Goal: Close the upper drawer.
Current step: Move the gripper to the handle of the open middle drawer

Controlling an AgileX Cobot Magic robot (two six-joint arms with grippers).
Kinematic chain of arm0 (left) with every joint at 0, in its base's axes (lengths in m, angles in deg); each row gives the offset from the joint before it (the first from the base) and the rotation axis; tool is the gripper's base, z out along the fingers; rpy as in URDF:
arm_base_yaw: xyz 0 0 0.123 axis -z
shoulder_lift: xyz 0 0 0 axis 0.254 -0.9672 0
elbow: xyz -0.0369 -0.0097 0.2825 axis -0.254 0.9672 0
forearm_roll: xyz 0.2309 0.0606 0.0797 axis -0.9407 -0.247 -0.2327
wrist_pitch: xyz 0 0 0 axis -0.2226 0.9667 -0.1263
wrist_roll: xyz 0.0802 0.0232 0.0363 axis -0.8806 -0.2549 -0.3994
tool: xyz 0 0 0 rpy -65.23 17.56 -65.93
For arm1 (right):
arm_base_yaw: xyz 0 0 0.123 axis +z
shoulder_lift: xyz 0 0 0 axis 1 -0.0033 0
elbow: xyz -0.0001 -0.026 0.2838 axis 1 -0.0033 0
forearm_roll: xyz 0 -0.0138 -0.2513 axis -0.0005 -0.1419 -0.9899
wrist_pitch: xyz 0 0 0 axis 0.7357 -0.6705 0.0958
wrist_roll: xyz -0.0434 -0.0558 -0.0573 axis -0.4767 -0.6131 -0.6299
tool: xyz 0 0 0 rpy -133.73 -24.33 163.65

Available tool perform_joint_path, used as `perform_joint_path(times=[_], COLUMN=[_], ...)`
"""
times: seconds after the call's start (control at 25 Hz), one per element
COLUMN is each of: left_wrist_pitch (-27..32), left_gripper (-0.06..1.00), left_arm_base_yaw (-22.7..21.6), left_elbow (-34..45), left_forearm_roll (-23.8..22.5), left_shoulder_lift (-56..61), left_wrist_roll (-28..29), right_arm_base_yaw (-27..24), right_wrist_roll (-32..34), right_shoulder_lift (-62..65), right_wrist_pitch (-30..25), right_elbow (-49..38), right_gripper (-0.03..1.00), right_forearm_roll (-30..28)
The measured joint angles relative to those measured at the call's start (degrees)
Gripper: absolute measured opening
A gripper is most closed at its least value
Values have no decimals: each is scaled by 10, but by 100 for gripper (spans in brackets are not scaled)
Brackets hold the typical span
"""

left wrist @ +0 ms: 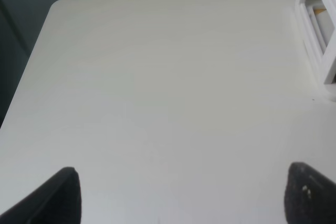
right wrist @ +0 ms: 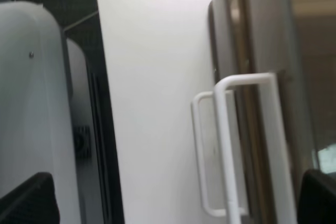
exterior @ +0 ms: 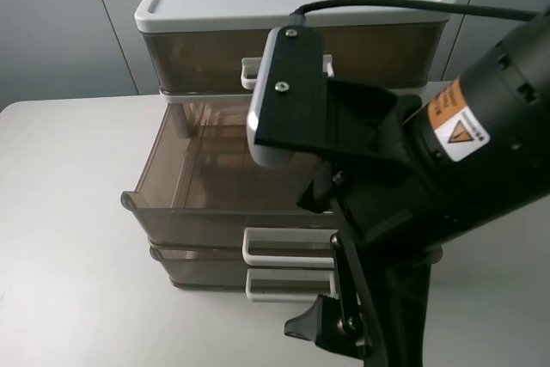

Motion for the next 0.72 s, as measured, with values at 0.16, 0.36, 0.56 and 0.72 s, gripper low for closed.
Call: perform_joint_path(times=[0.16, 0.36, 0.56, 0.72], left_wrist_pitch=[0, 0, 0, 0], left_gripper=[74, 74, 74, 74], left_arm_base_yaw=[0, 0, 0, 0], left_elbow=[0, 0, 0, 0], left_forearm_roll=[0, 0, 0, 0], left_shoulder_lift=[0, 0, 0, 0], left_wrist_roll=[0, 0, 0, 0], right_arm_base_yaw=[4, 4, 4, 4], right_wrist_roll=[-13, -31, -40, -41], right_shoulder_lift=[-32, -65, -92, -104], right_wrist_pitch=[0, 0, 1, 3], right_elbow=[0, 0, 0, 0], right_gripper=[69, 69, 69, 69], right_forearm_roll=[1, 1, 1, -13])
